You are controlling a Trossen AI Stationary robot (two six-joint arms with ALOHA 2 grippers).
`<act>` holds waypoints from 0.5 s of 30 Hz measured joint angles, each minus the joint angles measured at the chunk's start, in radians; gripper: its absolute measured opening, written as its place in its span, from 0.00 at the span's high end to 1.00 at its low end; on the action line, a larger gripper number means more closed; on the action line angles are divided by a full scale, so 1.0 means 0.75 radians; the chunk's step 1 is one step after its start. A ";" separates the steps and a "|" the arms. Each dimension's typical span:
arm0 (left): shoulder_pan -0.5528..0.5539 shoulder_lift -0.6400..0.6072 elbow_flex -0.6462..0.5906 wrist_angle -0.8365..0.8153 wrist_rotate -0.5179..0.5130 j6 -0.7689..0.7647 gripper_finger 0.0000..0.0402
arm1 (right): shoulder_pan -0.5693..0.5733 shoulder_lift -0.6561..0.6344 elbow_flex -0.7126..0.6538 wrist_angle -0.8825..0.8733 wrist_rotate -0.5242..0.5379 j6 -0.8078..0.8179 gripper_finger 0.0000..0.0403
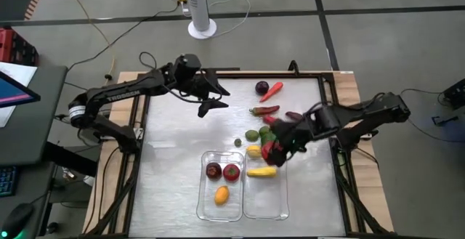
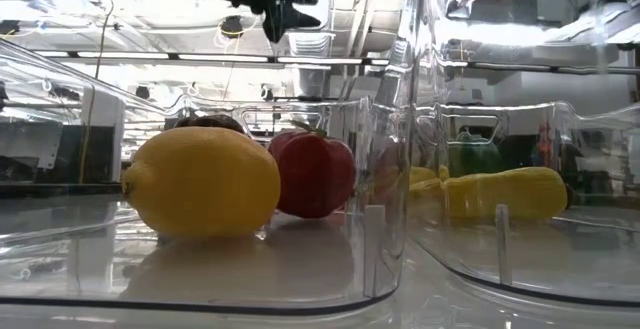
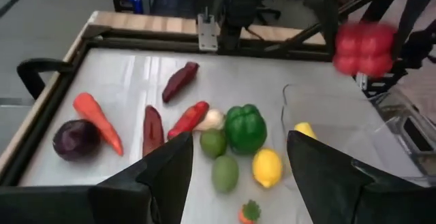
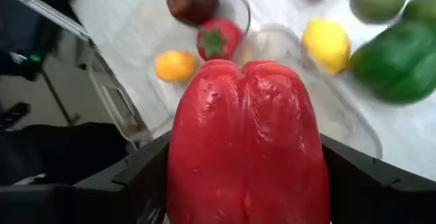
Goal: Sort produce into baskets
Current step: Put the red bell pepper into the right transparent bin
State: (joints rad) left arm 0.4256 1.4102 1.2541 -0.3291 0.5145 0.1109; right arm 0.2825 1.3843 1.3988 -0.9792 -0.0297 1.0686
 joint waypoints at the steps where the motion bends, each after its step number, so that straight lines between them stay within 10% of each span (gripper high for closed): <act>1: -0.012 -0.013 0.000 0.018 -0.007 -0.010 0.44 | 0.025 0.013 -0.015 -0.001 0.008 0.006 0.19; 15: -0.425 -0.179 0.001 0.015 -0.468 -0.391 0.44 | 0.181 0.058 -0.203 0.227 0.034 -0.072 0.19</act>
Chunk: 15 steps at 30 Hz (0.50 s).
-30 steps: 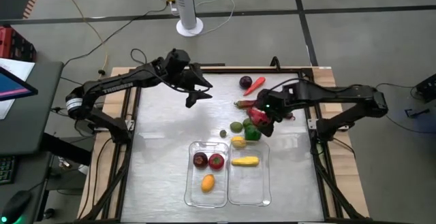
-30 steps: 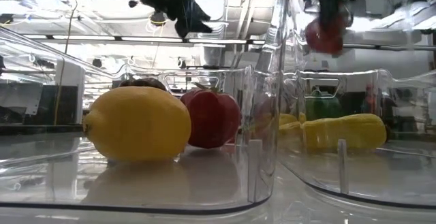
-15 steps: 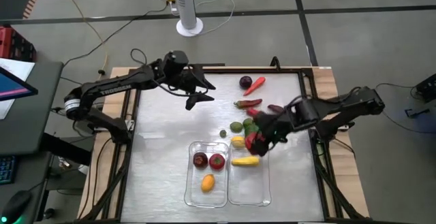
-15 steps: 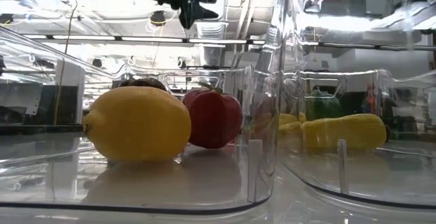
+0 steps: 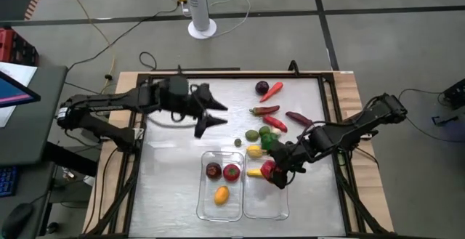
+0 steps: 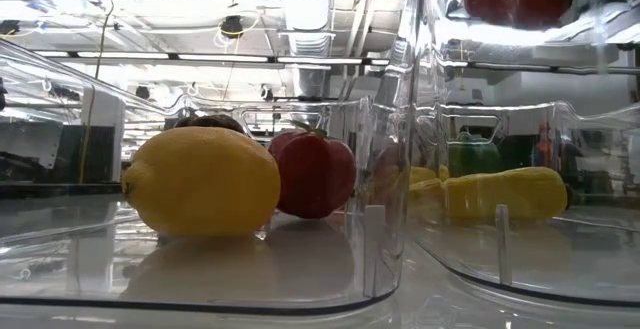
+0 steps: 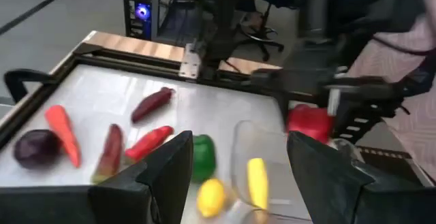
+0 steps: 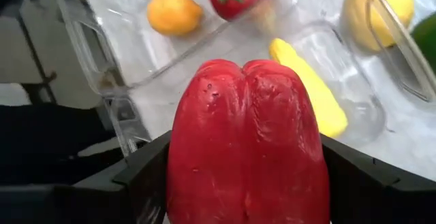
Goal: Sort produce into baskets
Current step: Put the red bell pepper into the right transparent bin
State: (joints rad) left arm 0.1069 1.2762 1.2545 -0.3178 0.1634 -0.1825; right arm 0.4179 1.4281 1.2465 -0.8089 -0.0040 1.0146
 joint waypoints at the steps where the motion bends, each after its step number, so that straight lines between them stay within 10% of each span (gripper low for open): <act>1: -0.045 -0.004 0.000 -0.006 -0.042 -0.025 0.44 | -0.001 0.000 -0.015 0.018 0.000 -0.008 0.19; 15: -0.483 -0.002 0.001 0.026 -0.448 -0.396 0.44 | -0.004 0.001 -0.035 0.293 0.043 0.065 0.19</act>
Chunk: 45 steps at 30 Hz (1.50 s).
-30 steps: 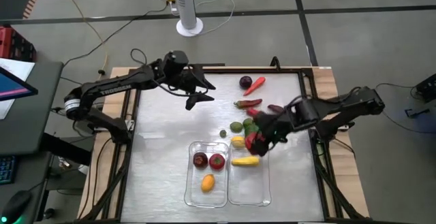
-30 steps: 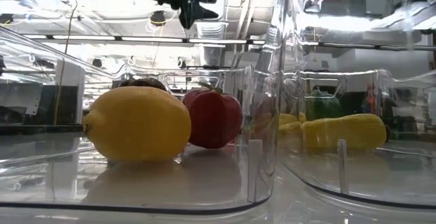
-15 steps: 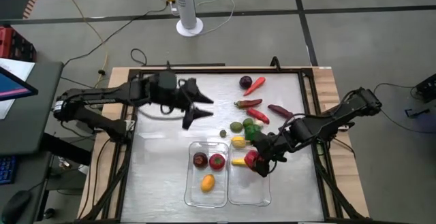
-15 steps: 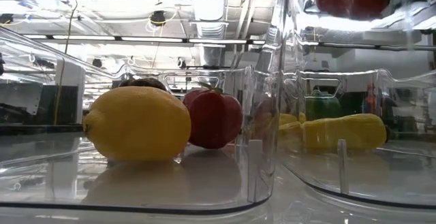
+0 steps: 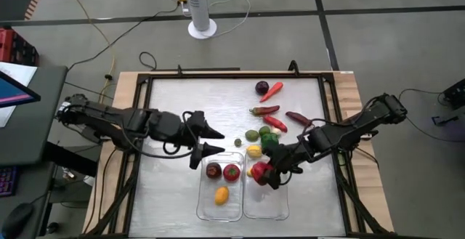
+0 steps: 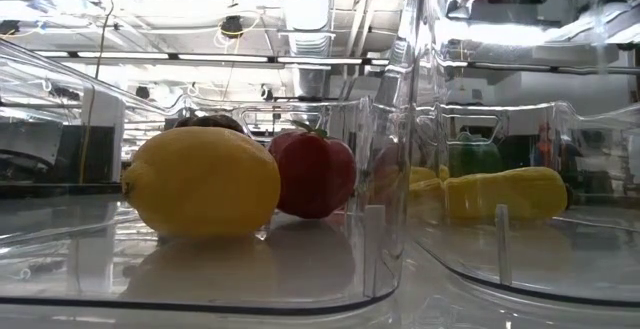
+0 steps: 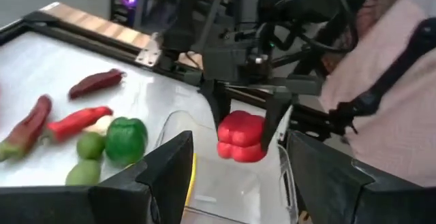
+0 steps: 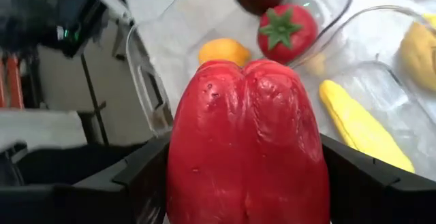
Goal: Sort produce into baskets
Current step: Put the red bell pepper into the right transparent bin
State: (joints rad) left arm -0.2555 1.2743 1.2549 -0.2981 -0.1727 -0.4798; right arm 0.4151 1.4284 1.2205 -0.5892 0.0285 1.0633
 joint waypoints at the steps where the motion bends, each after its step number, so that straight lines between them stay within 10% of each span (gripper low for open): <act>1: -0.018 0.000 0.000 -0.010 -0.046 -0.015 0.44 | -0.002 0.000 0.000 0.000 0.008 0.028 0.19; 9: -0.098 0.001 0.000 -0.029 -0.273 -0.083 0.41 | 0.017 0.000 0.000 0.009 0.032 0.153 0.19; 45: -0.123 -0.037 0.033 -0.194 -0.298 -0.097 0.25 | 0.084 0.000 0.001 -0.059 0.035 0.188 0.19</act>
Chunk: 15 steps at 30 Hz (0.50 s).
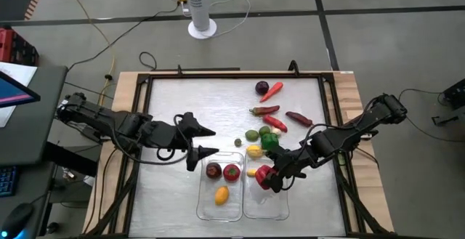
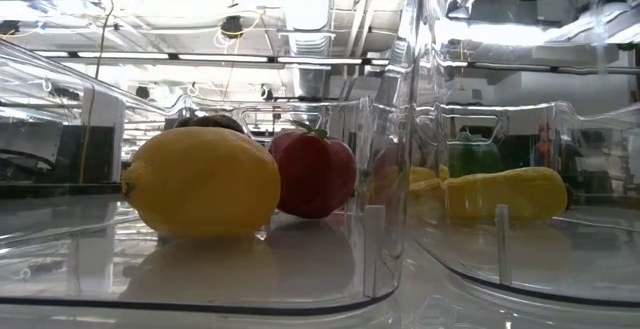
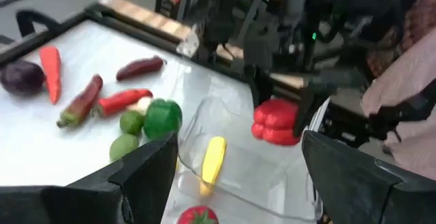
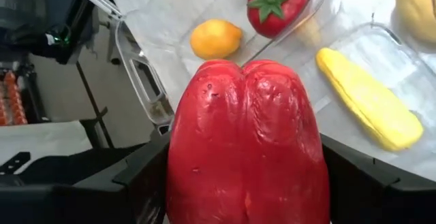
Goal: Sort produce into baskets
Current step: Put the red bell pepper into the right transparent bin
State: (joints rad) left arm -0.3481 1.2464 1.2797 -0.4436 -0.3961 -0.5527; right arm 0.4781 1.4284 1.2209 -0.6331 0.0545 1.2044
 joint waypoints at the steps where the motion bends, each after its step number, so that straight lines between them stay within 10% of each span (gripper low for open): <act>1: 0.000 -0.017 0.000 -0.011 -0.020 0.009 0.25 | -0.003 0.000 0.000 -0.005 -0.001 -0.007 0.19; 15: 0.031 -0.129 -0.123 0.008 -0.074 0.184 0.25 | -0.117 0.000 0.000 0.013 -0.096 -0.086 0.19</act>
State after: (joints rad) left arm -0.3252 1.1500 1.1878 -0.4373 -0.4513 -0.4143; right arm 0.3907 1.4284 1.2209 -0.6236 -0.0176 1.1400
